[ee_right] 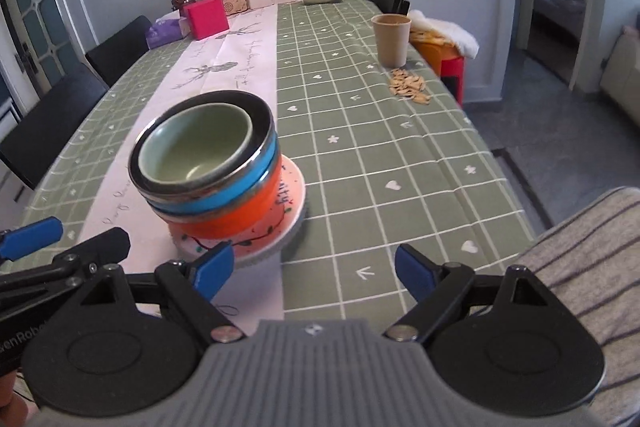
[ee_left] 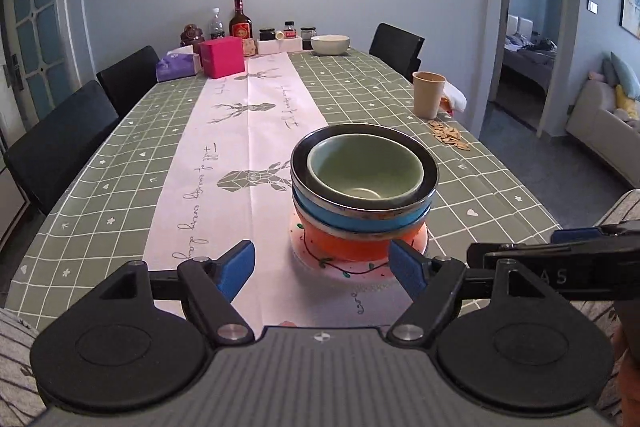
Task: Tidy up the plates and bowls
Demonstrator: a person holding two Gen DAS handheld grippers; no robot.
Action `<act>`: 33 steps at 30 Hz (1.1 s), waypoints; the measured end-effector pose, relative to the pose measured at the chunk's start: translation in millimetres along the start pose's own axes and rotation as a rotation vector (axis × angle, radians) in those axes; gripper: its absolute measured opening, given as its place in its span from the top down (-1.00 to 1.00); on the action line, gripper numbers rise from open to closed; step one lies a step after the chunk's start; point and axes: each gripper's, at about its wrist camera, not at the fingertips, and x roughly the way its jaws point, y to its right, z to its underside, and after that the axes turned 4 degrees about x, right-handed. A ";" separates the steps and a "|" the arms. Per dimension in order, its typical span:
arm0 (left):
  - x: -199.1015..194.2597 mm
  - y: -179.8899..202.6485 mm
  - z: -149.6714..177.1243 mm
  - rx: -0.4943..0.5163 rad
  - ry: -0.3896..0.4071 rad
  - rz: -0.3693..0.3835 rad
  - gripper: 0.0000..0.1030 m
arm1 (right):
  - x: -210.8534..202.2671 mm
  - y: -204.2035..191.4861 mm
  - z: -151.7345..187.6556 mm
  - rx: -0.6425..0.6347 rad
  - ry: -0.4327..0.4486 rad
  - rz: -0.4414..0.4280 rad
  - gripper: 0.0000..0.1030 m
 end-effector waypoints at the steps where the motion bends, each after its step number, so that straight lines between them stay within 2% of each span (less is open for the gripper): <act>1: -0.2 0.5 0.7 -0.009 0.004 -0.008 -0.75 | 0.4 -0.1 1.9 -0.007 0.003 0.012 -0.67; 9: 7.6 -5.6 5.2 -0.089 -0.051 -0.032 -0.75 | 11.2 1.9 16.8 0.032 -0.052 -0.009 -0.67; 14: 8.6 -2.7 7.5 -0.076 -0.055 -0.034 -0.75 | 13.4 -6.1 21.4 0.010 -0.064 -0.040 -0.67; 19: 8.6 -2.5 8.6 -0.080 -0.055 -0.026 -0.75 | 8.6 -14.4 23.6 -0.029 -0.035 -0.021 -0.67; 33: 9.7 -2.0 8.9 -0.083 -0.059 -0.046 -0.75 | 10.2 -15.0 22.8 -0.038 -0.040 -0.011 -0.67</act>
